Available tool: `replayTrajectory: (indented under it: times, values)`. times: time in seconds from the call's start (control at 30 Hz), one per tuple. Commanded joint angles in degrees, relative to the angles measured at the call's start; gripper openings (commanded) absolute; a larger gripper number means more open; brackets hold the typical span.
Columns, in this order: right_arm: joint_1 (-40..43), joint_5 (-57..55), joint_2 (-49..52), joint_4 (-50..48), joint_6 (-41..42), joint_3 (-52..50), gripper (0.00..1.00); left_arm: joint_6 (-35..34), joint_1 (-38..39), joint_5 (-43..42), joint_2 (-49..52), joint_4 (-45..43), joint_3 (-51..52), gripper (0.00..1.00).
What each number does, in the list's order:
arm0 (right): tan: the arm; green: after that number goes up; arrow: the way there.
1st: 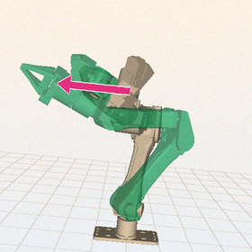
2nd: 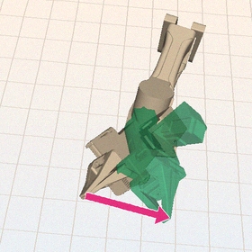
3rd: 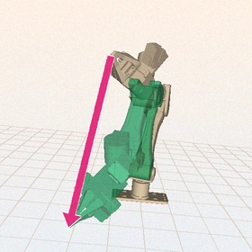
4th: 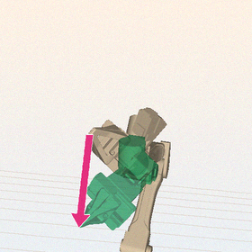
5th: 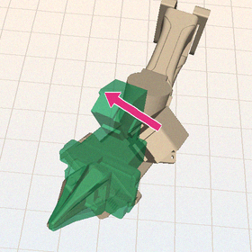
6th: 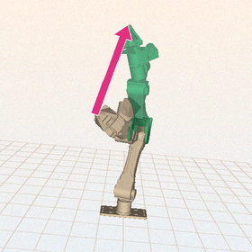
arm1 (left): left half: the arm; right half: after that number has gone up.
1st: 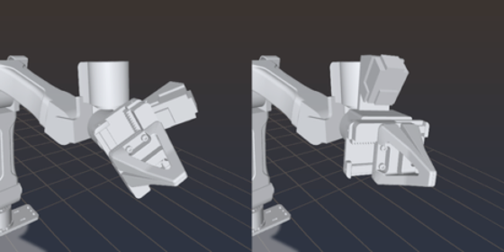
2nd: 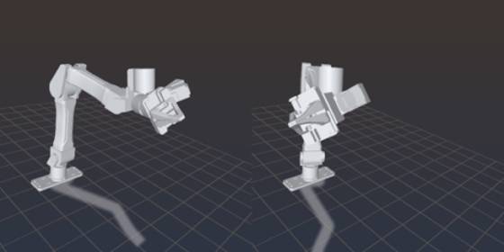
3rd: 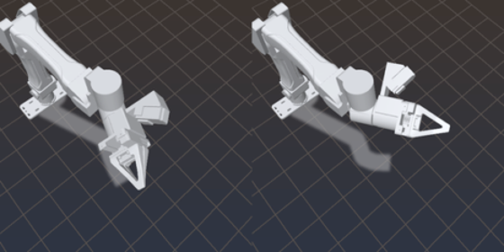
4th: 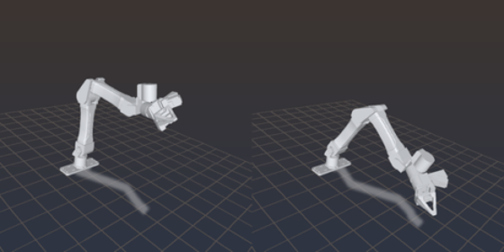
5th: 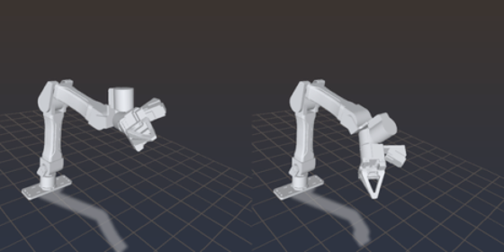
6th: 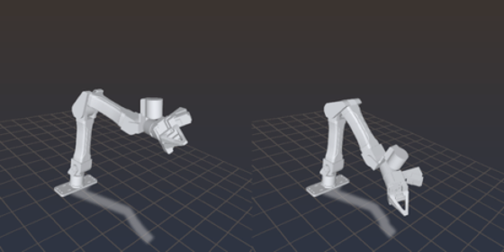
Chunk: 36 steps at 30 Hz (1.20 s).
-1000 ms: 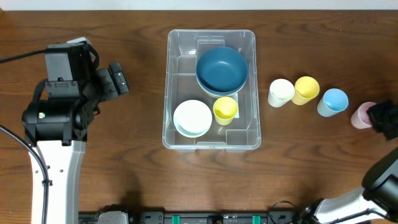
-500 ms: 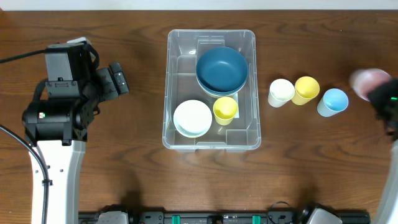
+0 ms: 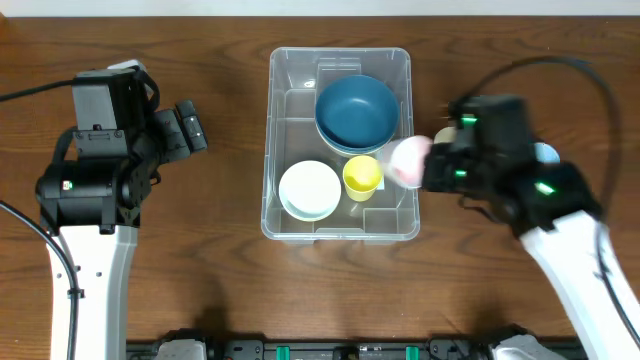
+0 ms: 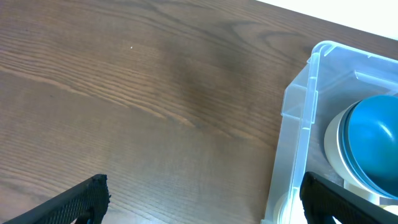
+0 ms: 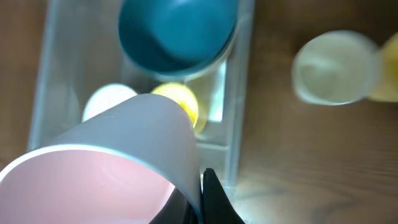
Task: Pack container
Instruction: 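Stack the pink cup into the yellow cup in the container, then return the right gripper and grasp the blue cup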
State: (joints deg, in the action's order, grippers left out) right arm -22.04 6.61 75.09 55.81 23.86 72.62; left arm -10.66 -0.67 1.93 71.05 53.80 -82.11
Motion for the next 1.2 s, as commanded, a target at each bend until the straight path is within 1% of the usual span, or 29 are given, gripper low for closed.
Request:
replayTrajectory:
  times: [0.0, 0.23, 0.43, 0.47, 0.53, 0.57, 0.6, 0.63, 0.73, 0.8, 0.87, 0.97, 1.07, 1.17]
  values:
    - [-2.9, -1.5, 4.9, -0.9, -0.8, 0.0, 0.01, -0.1, -0.3, 0.7, 0.1, 0.2, -0.1, 0.98]
    - [-3.7, -1.3, 13.2, -8.6, -3.0, 0.0, 0.01, -0.1, -0.3, 0.7, 0.1, 0.2, -0.1, 0.98]
    - [-3.9, -1.2, 15.0, -6.9, -3.0, 0.0, 0.01, -0.1, -0.3, 0.7, 0.1, 0.2, -0.1, 0.98]
    - [-3.9, -1.2, 15.1, -6.8, -3.1, -0.1, 0.03, -0.1, -0.3, 0.7, 0.1, 0.2, -0.1, 0.98]
    - [-4.2, -0.3, 15.0, -6.9, -6.5, 0.0, 0.38, -0.1, -0.3, 0.7, 0.1, 0.2, -0.1, 0.98]
    - [-4.2, -0.2, 15.0, -6.7, -7.4, 0.0, 0.51, -0.1, -0.3, 0.7, 0.1, 0.2, -0.1, 0.98]
    - [-4.2, -0.2, 15.0, -6.5, -7.4, 0.0, 0.54, -0.1, -0.3, 0.7, 0.1, 0.2, -0.1, 0.98]
    - [-4.2, -0.2, 15.0, -6.5, -7.4, 0.0, 0.54, -0.1, -0.3, 0.7, 0.1, 0.2, -0.1, 0.98]
    - [-3.7, -0.4, 13.9, -6.9, -7.4, 0.3, 0.51, -0.1, -0.3, 0.7, 0.1, 0.2, -0.1, 0.98]
    - [-2.3, -0.8, 12.1, -7.3, -7.4, 1.0, 0.51, -0.1, -0.3, 0.7, 0.1, 0.2, -0.1, 0.98]
    - [0.4, -1.7, 9.4, -7.9, -6.6, 1.6, 0.55, -0.1, -0.3, 0.7, 0.1, 0.2, -0.1, 0.98]
    - [7.2, -3.3, 4.9, -9.6, -5.4, 2.0, 0.65, -0.1, -0.3, 0.7, 0.1, 0.2, -0.1, 0.98]
    - [16.5, -3.8, 1.9, -10.4, -5.4, 2.0, 0.66, -0.1, -0.3, 0.7, 0.1, 0.2, -0.1, 0.98]
    - [25.2, -3.8, 1.6, -9.6, -5.5, 1.9, 0.67, -0.1, -0.3, 0.7, 0.1, 0.2, -0.1, 0.98]
